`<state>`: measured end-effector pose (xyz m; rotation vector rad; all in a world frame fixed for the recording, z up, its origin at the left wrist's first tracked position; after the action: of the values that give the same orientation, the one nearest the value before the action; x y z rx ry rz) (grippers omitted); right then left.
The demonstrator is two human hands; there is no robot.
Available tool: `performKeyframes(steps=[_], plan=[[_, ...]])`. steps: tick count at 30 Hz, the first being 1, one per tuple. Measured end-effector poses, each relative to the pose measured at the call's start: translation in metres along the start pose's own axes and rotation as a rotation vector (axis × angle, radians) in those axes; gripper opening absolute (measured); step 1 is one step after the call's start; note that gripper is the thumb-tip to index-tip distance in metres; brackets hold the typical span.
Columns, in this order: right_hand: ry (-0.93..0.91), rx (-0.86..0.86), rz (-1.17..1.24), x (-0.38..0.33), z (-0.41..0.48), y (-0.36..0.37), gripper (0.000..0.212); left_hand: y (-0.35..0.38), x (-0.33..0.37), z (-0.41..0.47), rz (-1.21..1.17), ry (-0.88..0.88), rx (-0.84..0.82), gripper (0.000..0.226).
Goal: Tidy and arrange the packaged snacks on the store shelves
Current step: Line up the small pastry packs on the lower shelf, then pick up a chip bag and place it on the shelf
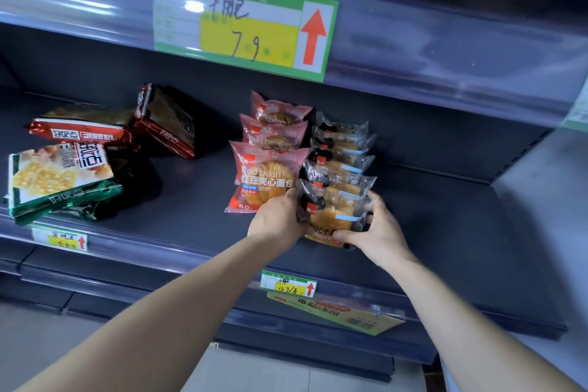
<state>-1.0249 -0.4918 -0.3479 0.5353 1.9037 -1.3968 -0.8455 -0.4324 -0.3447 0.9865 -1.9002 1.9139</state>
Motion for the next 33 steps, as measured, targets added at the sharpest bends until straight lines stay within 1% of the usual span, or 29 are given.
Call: performKeyframes(steps=[2,4,5,7,8,9,10,12,13,14,15,17,19,23,28,30,33], plan=[[0.012,-0.014,-0.004,0.002,0.000,-0.002,0.108,-0.005,-0.001,-0.003,0.025,0.010,0.016,0.045],[0.020,-0.032,-0.007,0.005,0.001,-0.003,0.110,-0.014,-0.004,-0.008,0.151,0.026,0.088,0.057],[0.019,-0.038,-0.010,0.006,0.001,-0.003,0.111,-0.019,-0.007,-0.010,0.237,0.049,0.175,0.063],[0.020,-0.046,-0.019,0.008,0.001,-0.003,0.113,-0.027,-0.017,-0.012,0.379,0.106,0.416,0.074],[0.020,-0.047,-0.025,0.008,0.001,-0.003,0.114,-0.031,-0.024,-0.012,0.383,0.080,0.522,0.079],[0.017,-0.044,-0.034,0.008,0.000,-0.002,0.113,-0.033,-0.030,-0.012,0.340,0.018,0.578,0.083],[0.012,-0.037,-0.039,0.007,0.000,-0.001,0.113,-0.035,-0.035,-0.010,0.268,-0.070,0.580,0.090],[0.002,-0.017,-0.042,0.006,0.000,0.000,0.111,-0.036,-0.044,-0.006,0.066,-0.226,0.522,0.109],[-0.004,-0.006,-0.042,0.006,0.000,0.001,0.111,-0.035,-0.049,-0.003,-0.035,-0.275,0.484,0.115],[-0.010,0.004,-0.044,0.006,0.000,0.002,0.110,-0.034,-0.052,0.001,-0.111,-0.301,0.442,0.115],[-0.016,0.013,-0.048,0.006,0.001,0.003,0.110,-0.033,-0.054,0.005,-0.147,-0.304,0.404,0.109],[-0.026,0.031,-0.050,0.006,0.001,0.004,0.107,-0.033,-0.056,0.013,-0.150,-0.266,0.371,0.089],[-0.040,0.056,-0.041,0.006,0.002,0.006,0.104,-0.034,-0.057,0.018,-0.147,-0.228,0.379,0.081],[-0.056,0.085,-0.036,0.006,0.003,0.010,0.094,-0.035,-0.060,0.023,-0.114,-0.187,0.381,0.081],[-0.040,0.092,-0.034,0.003,0.002,0.010,0.090,-0.038,-0.060,0.019,-0.121,-0.213,0.351,0.083],[-0.034,0.082,-0.032,0.001,0.000,0.008,0.092,-0.041,-0.059,0.015,-0.130,-0.236,0.330,0.086],[-0.020,0.071,-0.016,-0.002,-0.004,0.003,0.106,-0.048,-0.057,0.008,-0.114,-0.257,0.309,0.090]])
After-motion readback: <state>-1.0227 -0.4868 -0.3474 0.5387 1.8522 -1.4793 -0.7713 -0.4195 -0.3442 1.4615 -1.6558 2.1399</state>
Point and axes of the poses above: each hand's wrist, its own z-axis towards the middle knuckle, its own y-axis out of the palm, x = y × z, the point moved 3 cm from there along z, towards the middle knuckle, and after that the axes turned 2 degrees about -z, right-handed, at the moved point
